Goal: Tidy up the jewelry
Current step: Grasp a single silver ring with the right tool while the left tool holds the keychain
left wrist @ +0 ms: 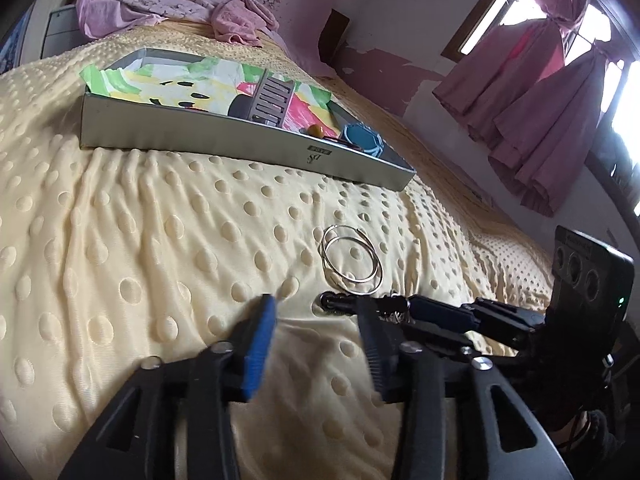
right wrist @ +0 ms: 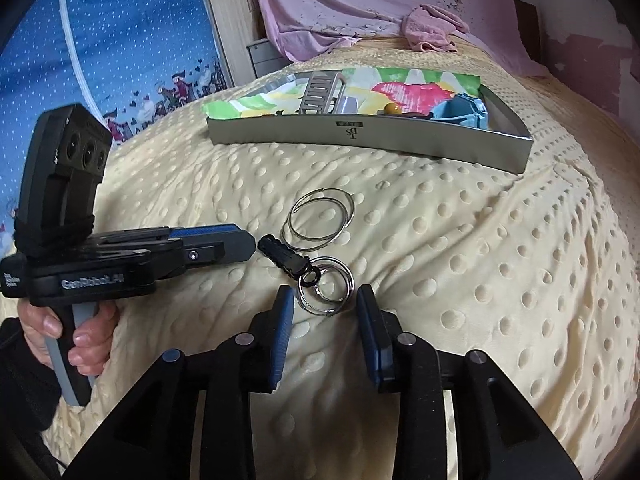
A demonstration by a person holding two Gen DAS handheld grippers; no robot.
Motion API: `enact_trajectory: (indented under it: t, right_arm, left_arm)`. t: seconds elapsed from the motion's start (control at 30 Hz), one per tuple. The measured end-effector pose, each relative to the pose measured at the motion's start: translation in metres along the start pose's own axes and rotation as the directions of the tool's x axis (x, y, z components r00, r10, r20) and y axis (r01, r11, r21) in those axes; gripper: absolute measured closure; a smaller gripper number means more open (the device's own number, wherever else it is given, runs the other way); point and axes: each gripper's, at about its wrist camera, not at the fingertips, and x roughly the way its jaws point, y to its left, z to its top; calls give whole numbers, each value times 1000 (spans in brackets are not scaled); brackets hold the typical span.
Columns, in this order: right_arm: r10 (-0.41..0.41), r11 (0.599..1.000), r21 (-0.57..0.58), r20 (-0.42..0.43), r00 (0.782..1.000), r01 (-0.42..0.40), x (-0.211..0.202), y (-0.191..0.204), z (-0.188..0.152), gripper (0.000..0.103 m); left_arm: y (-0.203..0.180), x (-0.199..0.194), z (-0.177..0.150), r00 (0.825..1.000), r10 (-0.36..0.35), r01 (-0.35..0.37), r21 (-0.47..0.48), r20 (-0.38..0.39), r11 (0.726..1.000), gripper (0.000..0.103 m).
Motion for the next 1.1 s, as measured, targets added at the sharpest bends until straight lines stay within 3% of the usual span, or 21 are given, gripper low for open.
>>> enact_trajectory:
  t: [0.4, 0.53, 0.83, 1.1]
  right_arm:
    - [-38, 999, -10, 22, 999, 38, -12, -6, -2, 79]
    - [-40, 999, 16, 44, 998, 39, -22, -17, -4, 79]
    - [-36, 996, 78, 59, 998, 31, -24, -34, -6, 79]
    - [-33, 995, 91, 55, 998, 27, -21, -35, -7, 79]
  left_arm:
    - [-9, 3, 1, 1000, -11, 11, 29, -18, 1000, 57]
    - [-17, 3, 1, 1000, -18, 19, 72, -13, 997, 49]
    - [-38, 19, 3, 998, 35, -25, 185, -52, 982, 48]
    - [-32, 23, 5, 998, 24, -16, 145, -58, 989, 76]
